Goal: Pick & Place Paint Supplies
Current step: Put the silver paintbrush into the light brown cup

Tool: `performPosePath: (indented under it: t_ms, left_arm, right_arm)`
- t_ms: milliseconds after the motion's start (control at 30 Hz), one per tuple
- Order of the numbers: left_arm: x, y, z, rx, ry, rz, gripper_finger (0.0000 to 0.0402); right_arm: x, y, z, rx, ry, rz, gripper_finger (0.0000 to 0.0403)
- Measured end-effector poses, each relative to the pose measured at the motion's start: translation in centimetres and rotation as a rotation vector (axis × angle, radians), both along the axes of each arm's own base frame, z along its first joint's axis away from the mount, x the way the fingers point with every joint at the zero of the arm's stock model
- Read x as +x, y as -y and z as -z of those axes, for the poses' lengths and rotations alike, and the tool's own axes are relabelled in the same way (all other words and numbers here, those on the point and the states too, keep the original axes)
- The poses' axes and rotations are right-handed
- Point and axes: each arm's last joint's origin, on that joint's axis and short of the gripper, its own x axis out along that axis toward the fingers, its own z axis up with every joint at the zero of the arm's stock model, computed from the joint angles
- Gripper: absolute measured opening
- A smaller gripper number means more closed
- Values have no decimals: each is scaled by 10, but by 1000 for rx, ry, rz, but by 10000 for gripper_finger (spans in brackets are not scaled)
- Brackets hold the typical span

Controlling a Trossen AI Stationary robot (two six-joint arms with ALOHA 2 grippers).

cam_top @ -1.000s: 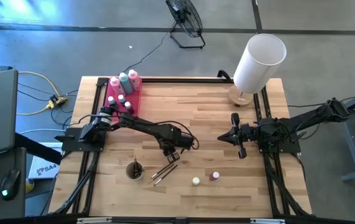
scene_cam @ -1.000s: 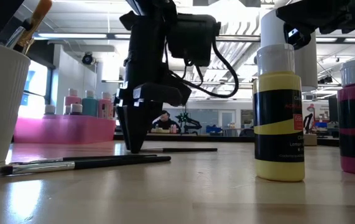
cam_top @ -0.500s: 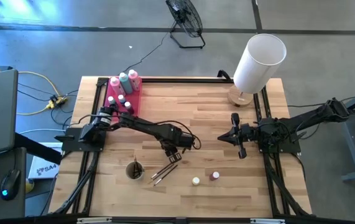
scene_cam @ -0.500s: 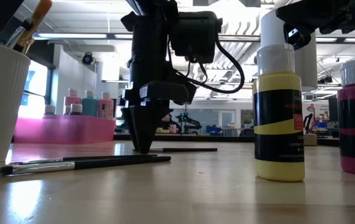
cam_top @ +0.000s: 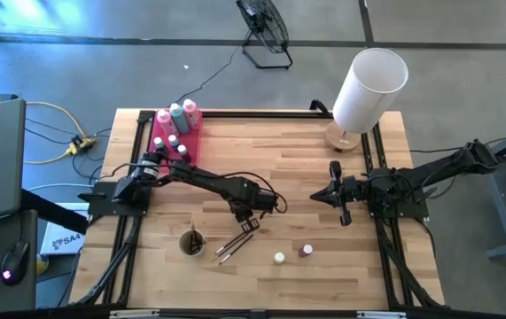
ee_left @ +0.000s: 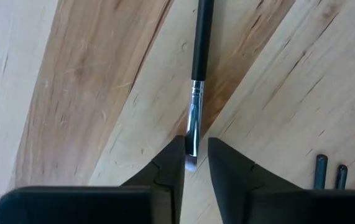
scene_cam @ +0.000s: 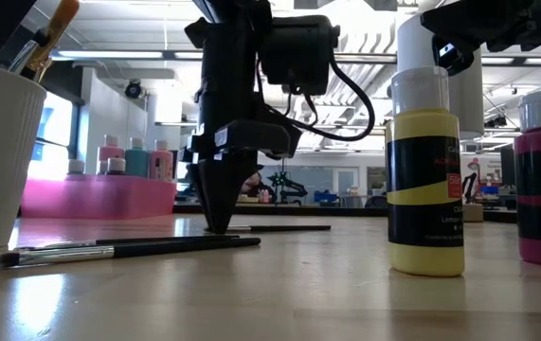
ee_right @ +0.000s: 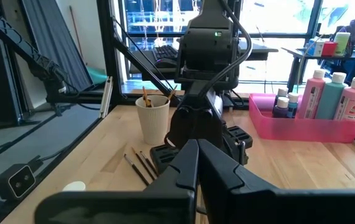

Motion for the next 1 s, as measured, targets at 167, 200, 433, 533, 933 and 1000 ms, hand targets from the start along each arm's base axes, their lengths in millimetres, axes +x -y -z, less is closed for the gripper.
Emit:
performPosePath:
  t_ms: [167,200,433,533,933,1000]
  left_arm:
    - [0,0,0,-2,1,1,50]
    - [0,0,0,-3,0,0,47]
    - [0,0,0,-4,0,1,28]
    - [0,0,0,-4,-1,1,19]
    - [0,0,-1,3,0,32,2]
    - [0,0,-1,4,-2,42,1]
  right_arm:
    - [0,0,0,0,0,0,3]
    - [0,0,0,0,0,0,3]
    - [0,0,0,0,0,0,3]
    - [0,0,0,0,0,0,3]
    - [0,0,0,0,0,0,3]
    - [0,0,0,0,1,0,3]
